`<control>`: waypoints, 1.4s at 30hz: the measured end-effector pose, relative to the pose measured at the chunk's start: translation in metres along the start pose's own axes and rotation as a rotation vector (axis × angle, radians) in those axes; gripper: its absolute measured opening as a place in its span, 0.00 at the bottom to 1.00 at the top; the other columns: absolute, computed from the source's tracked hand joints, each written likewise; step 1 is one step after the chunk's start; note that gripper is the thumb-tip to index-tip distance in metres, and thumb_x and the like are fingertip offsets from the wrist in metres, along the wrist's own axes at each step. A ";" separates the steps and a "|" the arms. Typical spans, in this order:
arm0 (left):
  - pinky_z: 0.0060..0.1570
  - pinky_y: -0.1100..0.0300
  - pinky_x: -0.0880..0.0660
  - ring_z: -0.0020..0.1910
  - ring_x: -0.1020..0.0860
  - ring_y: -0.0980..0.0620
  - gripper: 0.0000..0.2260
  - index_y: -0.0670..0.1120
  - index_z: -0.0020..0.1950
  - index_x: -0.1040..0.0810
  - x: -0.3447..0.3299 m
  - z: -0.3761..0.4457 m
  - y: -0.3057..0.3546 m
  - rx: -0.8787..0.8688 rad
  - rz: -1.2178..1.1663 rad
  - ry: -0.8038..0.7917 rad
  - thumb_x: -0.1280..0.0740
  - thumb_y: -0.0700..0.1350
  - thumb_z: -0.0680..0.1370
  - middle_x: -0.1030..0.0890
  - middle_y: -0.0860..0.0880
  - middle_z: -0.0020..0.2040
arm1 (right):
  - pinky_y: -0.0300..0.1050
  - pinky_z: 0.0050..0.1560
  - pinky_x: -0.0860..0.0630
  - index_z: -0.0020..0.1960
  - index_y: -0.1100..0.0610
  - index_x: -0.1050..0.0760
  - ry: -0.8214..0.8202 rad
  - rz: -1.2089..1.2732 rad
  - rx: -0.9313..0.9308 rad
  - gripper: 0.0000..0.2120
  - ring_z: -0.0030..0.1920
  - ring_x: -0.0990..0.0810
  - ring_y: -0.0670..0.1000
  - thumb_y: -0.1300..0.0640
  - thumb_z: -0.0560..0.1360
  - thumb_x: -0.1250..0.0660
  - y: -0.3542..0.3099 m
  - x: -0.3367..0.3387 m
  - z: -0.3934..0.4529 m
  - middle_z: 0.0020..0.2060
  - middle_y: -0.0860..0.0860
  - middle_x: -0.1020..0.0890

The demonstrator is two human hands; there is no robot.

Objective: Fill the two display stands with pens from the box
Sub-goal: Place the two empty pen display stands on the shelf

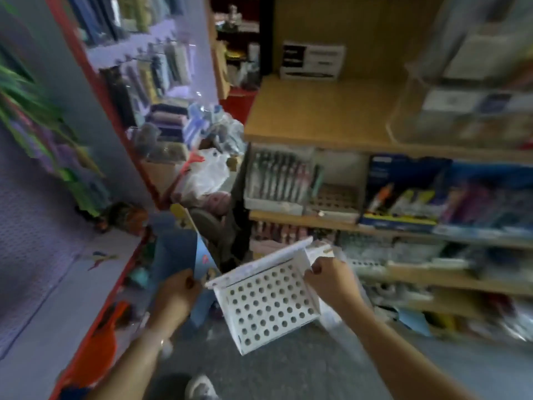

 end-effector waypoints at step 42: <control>0.33 0.55 0.41 0.33 0.33 0.45 0.19 0.47 0.29 0.42 -0.755 -0.490 0.768 -1.606 0.257 -0.994 0.35 0.42 0.75 0.35 0.50 0.27 | 0.40 0.27 0.43 0.27 0.56 0.31 1.031 0.519 -1.673 0.16 0.33 0.32 0.53 0.52 0.71 0.34 0.867 0.316 -0.408 0.30 0.56 0.31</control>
Point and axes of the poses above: each hand's wrist, its own z-axis towards the middle knuckle, its own x-axis out of the back of the hand, y = z × x, the point moved 1 cm from there along z, towards the middle knuckle
